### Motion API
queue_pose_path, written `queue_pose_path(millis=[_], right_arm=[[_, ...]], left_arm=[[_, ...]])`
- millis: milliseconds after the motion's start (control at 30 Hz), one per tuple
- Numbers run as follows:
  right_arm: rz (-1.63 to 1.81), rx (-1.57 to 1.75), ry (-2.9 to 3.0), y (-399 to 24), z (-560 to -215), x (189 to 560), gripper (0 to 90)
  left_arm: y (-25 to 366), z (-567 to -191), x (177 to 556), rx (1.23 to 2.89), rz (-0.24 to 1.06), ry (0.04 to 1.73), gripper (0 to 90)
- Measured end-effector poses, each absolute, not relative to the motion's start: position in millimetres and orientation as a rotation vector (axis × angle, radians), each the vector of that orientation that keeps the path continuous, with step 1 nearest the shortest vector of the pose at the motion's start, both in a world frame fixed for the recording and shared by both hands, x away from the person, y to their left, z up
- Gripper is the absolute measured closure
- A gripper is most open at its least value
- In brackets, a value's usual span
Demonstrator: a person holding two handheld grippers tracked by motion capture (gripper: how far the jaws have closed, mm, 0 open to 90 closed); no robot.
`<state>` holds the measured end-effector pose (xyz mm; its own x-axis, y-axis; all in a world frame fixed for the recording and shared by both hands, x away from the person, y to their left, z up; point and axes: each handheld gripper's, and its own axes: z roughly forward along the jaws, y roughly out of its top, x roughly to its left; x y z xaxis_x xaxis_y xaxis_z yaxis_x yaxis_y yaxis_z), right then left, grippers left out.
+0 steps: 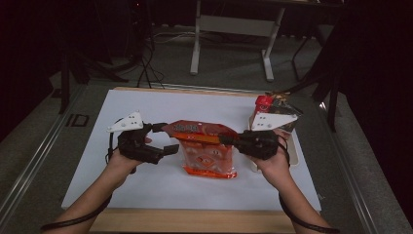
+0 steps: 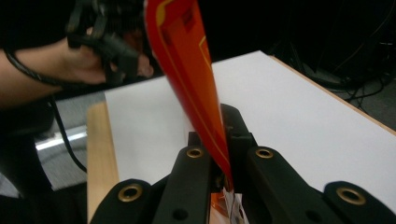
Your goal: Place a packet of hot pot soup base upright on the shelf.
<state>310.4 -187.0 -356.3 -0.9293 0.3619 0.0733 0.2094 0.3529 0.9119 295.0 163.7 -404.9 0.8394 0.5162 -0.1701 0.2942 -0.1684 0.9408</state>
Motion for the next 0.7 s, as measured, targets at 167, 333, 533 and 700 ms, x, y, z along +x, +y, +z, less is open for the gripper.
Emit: queue_pose_path(millis=[167,333,533,700], right_arm=[[1.653,0.519,2.405,-198,-337,310,90.0],[1.66,0.534,2.336,-212,-318,311,90.0],[1.649,0.581,2.267,-233,-299,314,90.0],[1.635,0.621,2.213,-252,-289,316,90.0]], left_arm=[[166,-413,293,1.761,0.217,0.643,2.5],[167,-422,288,1.765,0.242,0.646,2.5],[166,-432,282,1.766,0.236,0.619,2.5],[168,-440,279,1.749,0.224,0.613,2.5]])
